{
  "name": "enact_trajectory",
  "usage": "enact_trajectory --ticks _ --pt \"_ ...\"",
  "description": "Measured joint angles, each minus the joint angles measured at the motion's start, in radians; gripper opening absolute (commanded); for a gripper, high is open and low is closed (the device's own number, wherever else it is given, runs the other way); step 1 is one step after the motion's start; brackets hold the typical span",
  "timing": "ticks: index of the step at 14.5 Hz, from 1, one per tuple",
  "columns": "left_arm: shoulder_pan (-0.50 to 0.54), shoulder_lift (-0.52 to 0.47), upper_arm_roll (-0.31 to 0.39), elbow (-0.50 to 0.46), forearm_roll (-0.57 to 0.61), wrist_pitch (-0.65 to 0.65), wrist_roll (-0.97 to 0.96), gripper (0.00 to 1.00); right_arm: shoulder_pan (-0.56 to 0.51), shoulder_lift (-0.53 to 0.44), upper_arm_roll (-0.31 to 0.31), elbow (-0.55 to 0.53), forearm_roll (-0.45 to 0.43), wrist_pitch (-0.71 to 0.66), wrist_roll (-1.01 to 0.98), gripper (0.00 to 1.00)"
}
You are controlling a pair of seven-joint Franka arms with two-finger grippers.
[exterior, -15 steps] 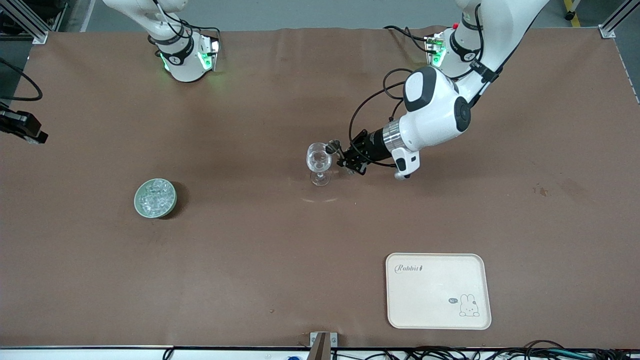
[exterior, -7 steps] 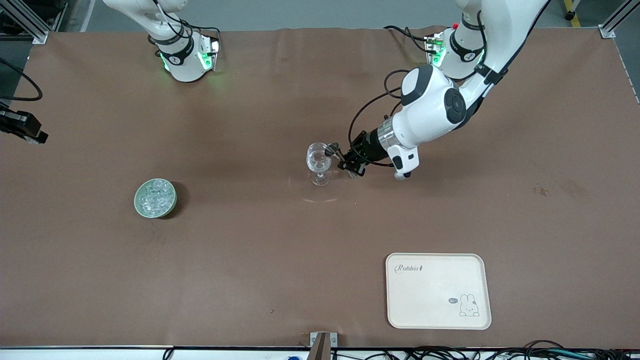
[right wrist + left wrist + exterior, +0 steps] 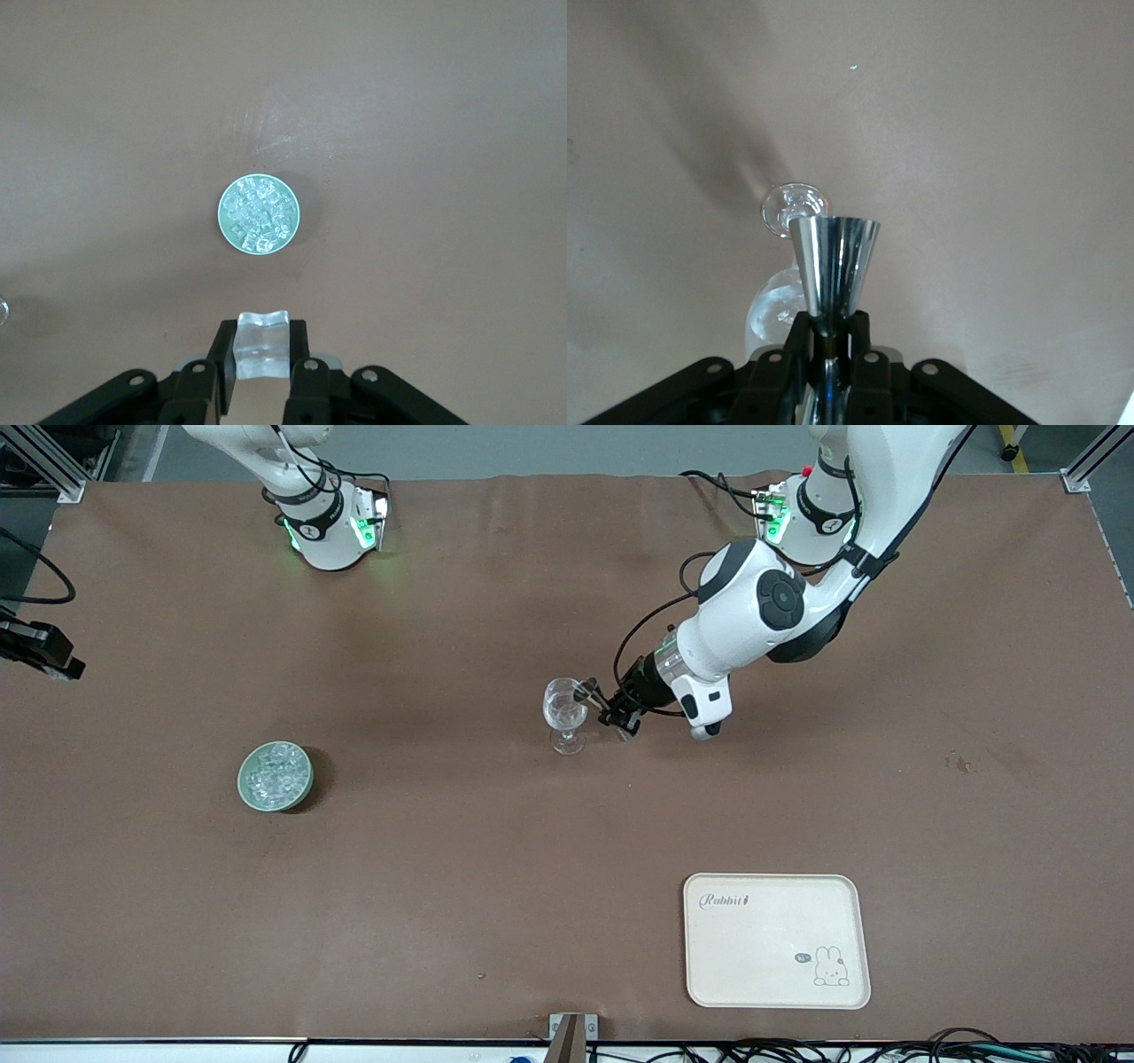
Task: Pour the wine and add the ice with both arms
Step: 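Tilt the jigger over the glass rim with the left gripper to pour, then move the jigger toward the tray while the right gripper brings ice over the glass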
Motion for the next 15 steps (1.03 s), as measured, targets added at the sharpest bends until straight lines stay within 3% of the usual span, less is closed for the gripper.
enact_trajectory --ticks 8,15 --pt "-0.005 0.000 0.000 0.013 0.012 0.000 -0.028 0.00 0.000 0.000 0.000 0.000 0.001 0.000 0.000 0.03" --pt "-0.004 -0.003 0.000 0.037 -0.155 0.000 0.022 0.00 0.001 0.000 0.002 -0.001 0.001 -0.001 0.000 0.03"
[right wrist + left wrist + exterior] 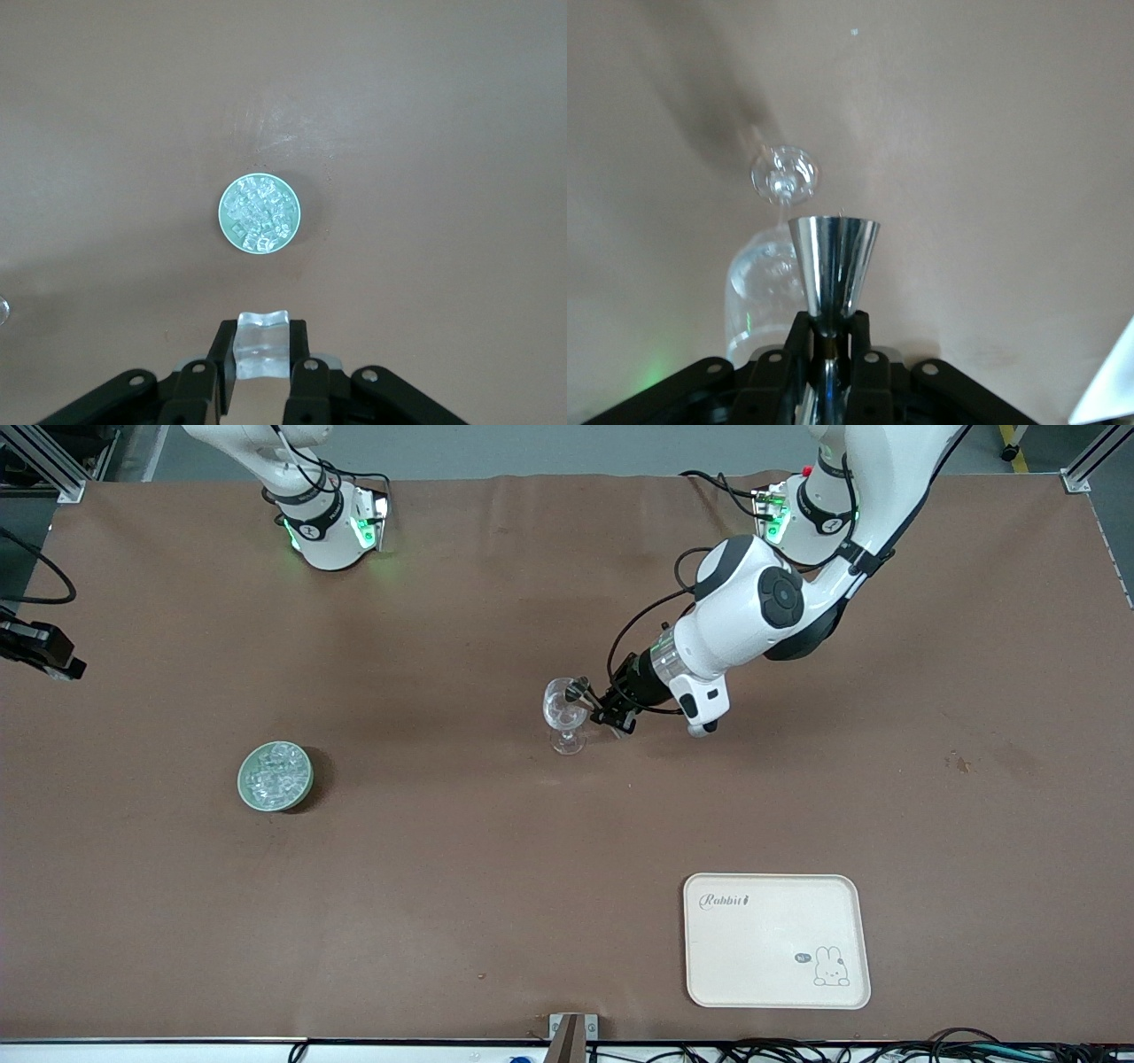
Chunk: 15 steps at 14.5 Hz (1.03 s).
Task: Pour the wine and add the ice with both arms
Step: 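Move the jigger toward the tray while the right gripper brings ice over the glass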
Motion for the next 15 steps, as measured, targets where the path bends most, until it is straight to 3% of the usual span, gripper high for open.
enact_trajectory --ticks 3,7,11,15 --pt "0.000 -0.016 0.028 0.006 -0.145 0.000 0.093 0.00 0.028 0.000 0.006 0.000 0.005 0.000 0.013 0.03" --pt "-0.006 -0.052 0.135 0.007 -0.374 -0.069 0.276 0.00 0.164 0.000 0.015 0.000 0.009 0.003 0.211 0.02" --pt "-0.045 -0.081 0.320 0.036 -0.507 -0.202 0.379 0.00 0.347 0.011 0.021 -0.006 0.027 0.042 0.500 0.01" --pt "-0.052 -0.078 0.523 0.095 -0.637 -0.400 0.526 0.00 0.521 0.084 0.023 -0.011 0.029 0.118 0.747 0.01"
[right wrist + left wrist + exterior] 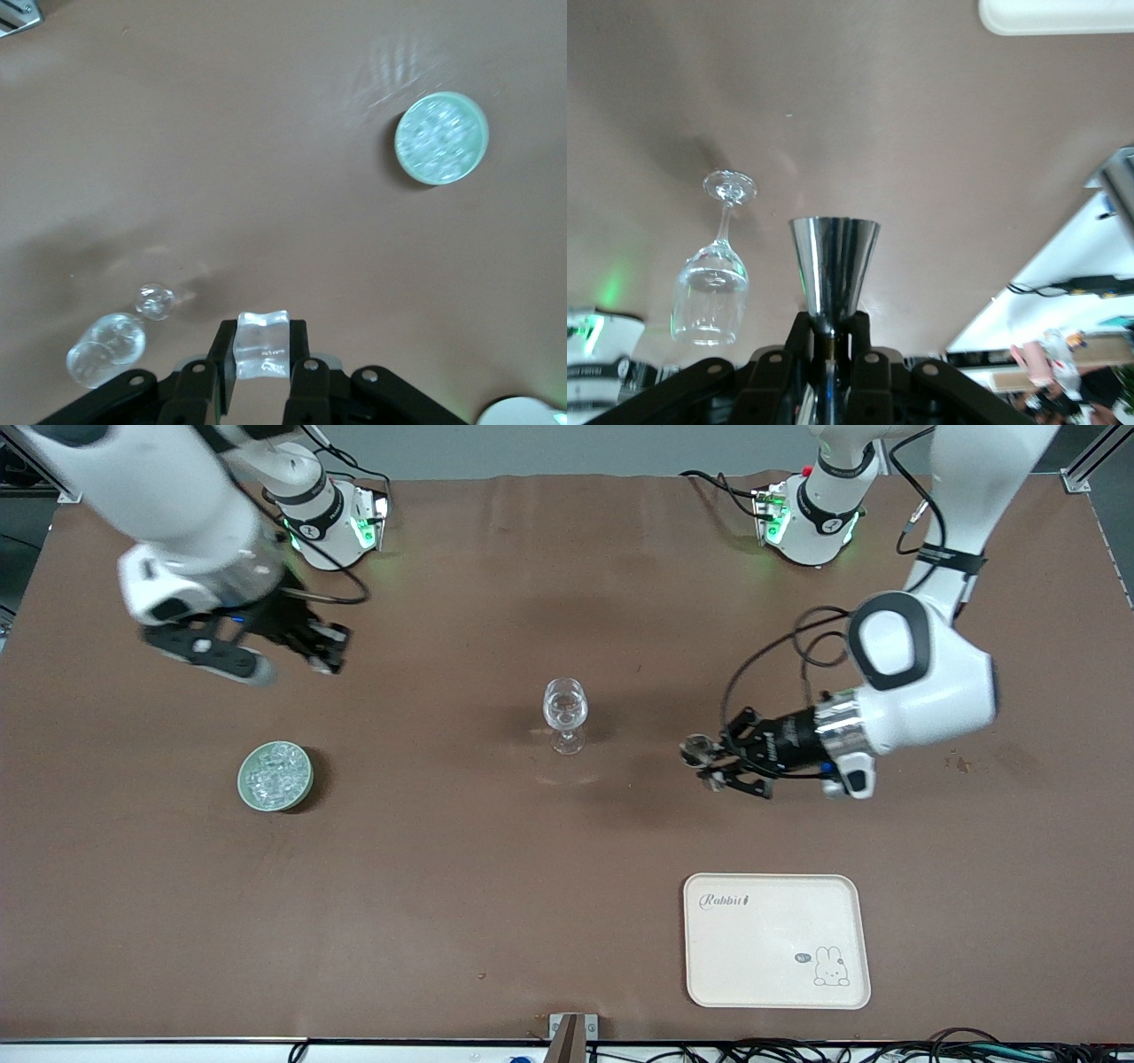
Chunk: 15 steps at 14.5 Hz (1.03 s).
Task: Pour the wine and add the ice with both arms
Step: 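Move the jigger toward the tray while the right gripper brings ice over the glass, then lower the left gripper's jigger onto the tray while the right gripper drops ice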
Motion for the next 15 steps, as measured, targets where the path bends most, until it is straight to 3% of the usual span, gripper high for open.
enact_trajectory --ticks 4,9,15 --pt "0.006 0.076 0.150 0.145 -0.035 -0.178 0.043 0.00 0.154 0.106 0.000 -0.003 0.000 0.113 0.223 0.01" --pt "0.004 0.259 0.224 0.324 -0.138 -0.201 0.078 0.00 0.282 0.229 -0.002 0.000 0.000 0.194 0.384 0.01" --pt "0.001 0.462 0.251 0.507 -0.282 -0.189 0.164 0.00 0.349 0.325 -0.004 0.046 0.000 0.277 0.478 0.02"
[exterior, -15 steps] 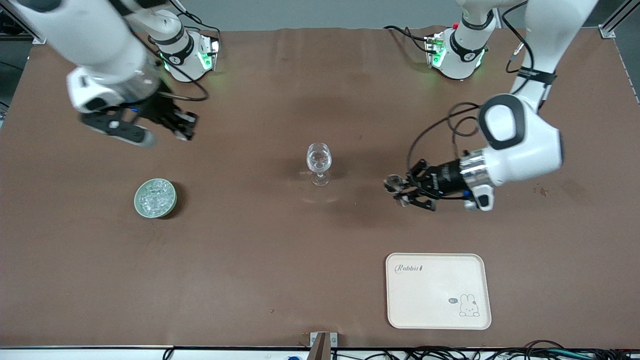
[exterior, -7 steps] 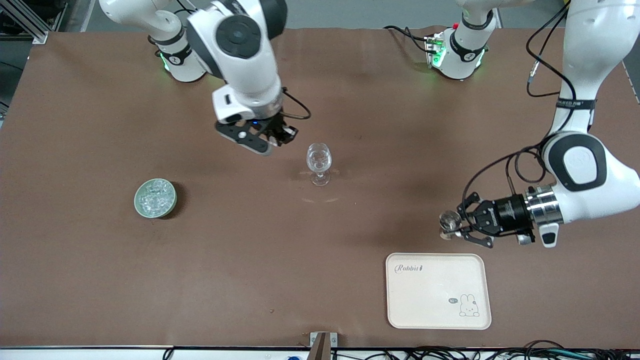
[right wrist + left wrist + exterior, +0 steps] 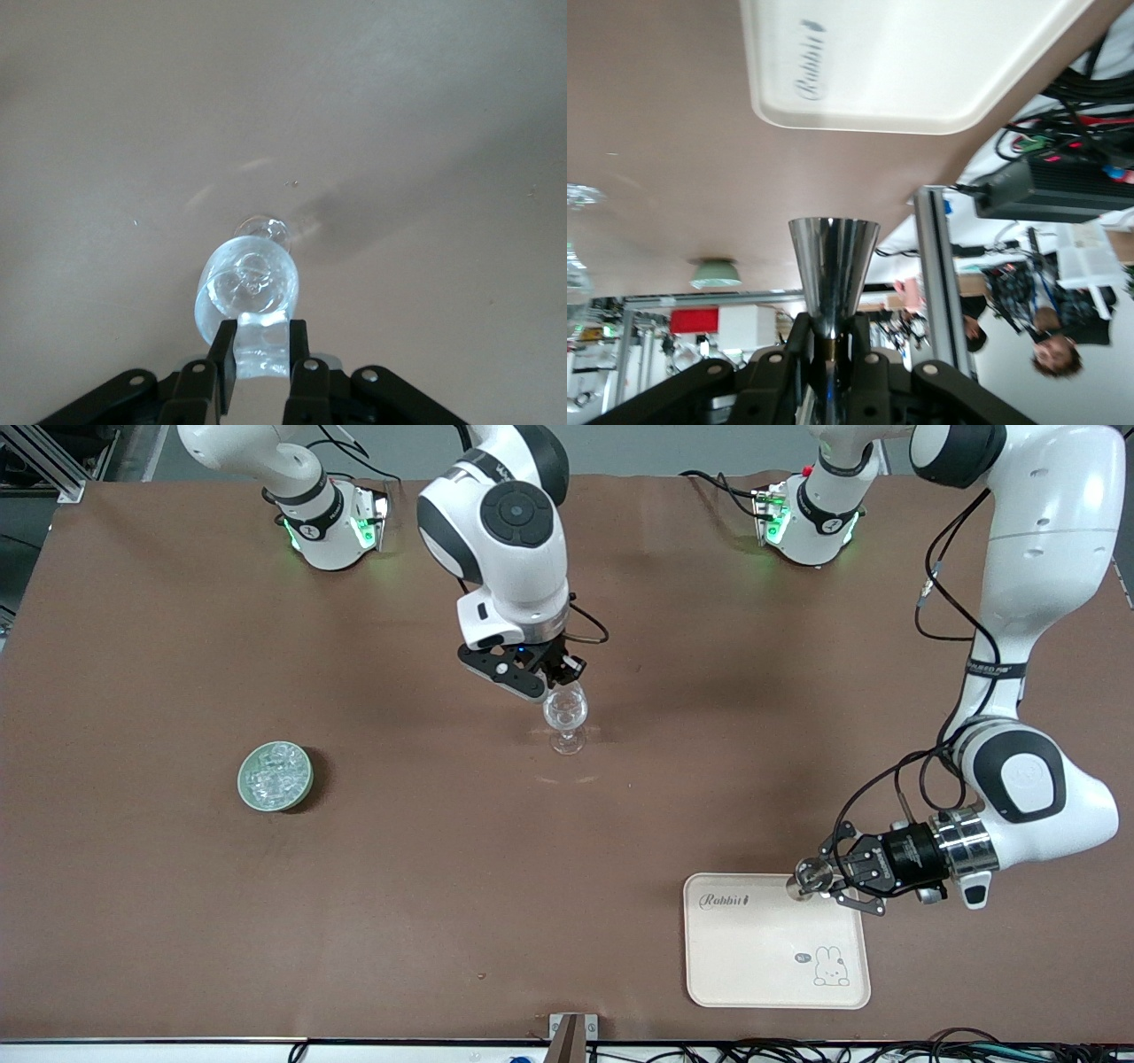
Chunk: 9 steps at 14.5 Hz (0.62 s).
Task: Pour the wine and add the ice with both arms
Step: 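Lower the left gripper's jigger onto the tray while the right gripper drops ice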
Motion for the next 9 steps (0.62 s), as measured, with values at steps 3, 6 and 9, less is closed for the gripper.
enact_trajectory --ticks 3,6,9 --pt "-0.005 0.057 0.004 0.030 -0.094 0.044 0.030 0.00 0.015 0.032 0.000 0.025 0.000 0.000 0.009 0.03" --pt "-0.012 0.097 0.005 0.032 -0.168 0.090 0.087 0.00 0.016 0.042 -0.002 0.032 0.000 0.000 0.009 0.03" --pt "-0.019 0.134 0.005 0.033 -0.274 0.126 0.124 0.00 0.016 0.056 -0.002 0.034 0.000 0.000 0.009 0.04"
